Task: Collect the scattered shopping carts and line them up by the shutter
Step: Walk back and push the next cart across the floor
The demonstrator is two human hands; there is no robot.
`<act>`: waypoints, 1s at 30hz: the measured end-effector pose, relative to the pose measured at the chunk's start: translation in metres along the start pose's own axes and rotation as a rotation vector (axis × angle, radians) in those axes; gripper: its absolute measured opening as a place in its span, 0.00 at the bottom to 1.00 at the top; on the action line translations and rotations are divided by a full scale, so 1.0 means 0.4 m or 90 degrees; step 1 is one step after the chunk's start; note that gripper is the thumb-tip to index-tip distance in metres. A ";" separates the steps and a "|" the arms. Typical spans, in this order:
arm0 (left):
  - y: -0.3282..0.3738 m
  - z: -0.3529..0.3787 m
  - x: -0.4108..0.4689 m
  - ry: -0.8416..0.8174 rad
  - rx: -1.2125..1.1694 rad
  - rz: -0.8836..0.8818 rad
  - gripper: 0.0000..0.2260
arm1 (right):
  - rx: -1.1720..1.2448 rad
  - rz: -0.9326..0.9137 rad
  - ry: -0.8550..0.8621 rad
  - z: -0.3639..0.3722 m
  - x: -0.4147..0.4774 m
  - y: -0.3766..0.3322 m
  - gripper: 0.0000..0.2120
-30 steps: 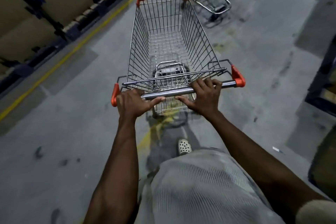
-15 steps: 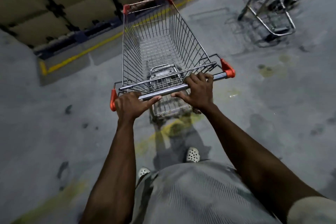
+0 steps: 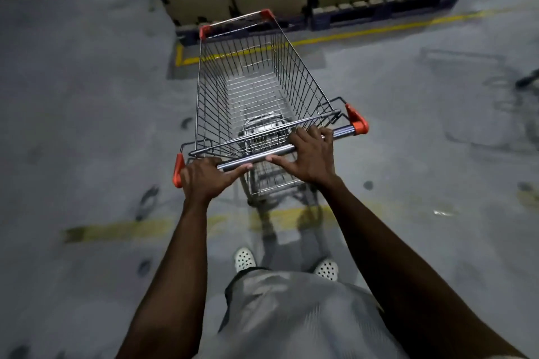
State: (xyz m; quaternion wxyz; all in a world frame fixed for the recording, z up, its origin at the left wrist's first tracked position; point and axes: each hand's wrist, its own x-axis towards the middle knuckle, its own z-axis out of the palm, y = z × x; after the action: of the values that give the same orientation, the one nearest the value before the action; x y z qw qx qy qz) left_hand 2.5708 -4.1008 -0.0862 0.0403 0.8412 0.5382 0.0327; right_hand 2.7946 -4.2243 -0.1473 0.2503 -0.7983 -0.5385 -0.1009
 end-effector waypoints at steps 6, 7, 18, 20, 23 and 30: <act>-0.138 0.015 -0.040 0.012 0.063 -0.137 0.43 | 0.066 -0.100 -0.068 0.064 0.070 -0.114 0.32; -0.155 0.014 -0.051 0.010 0.063 -0.157 0.43 | 0.079 -0.116 -0.078 0.072 0.080 -0.132 0.32; -0.383 0.006 -0.140 0.051 -0.020 -0.322 0.45 | 0.153 -0.264 -0.149 0.190 0.160 -0.388 0.31; -0.436 0.003 -0.142 0.068 -0.008 -0.334 0.45 | 0.155 -0.280 -0.171 0.217 0.178 -0.446 0.32; -0.513 -0.001 -0.142 0.090 0.021 -0.350 0.45 | 0.130 -0.307 -0.213 0.259 0.215 -0.539 0.34; -0.699 -0.010 -0.084 0.059 0.069 -0.397 0.50 | 0.033 -0.438 -0.321 0.340 0.356 -0.748 0.40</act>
State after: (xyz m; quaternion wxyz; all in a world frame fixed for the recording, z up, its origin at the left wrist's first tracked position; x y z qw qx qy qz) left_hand 2.3040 -4.0143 -0.1115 -0.0214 0.6342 0.7723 0.0284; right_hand 2.5642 -3.9516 -0.1152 0.0825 -0.5648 -0.8204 0.0338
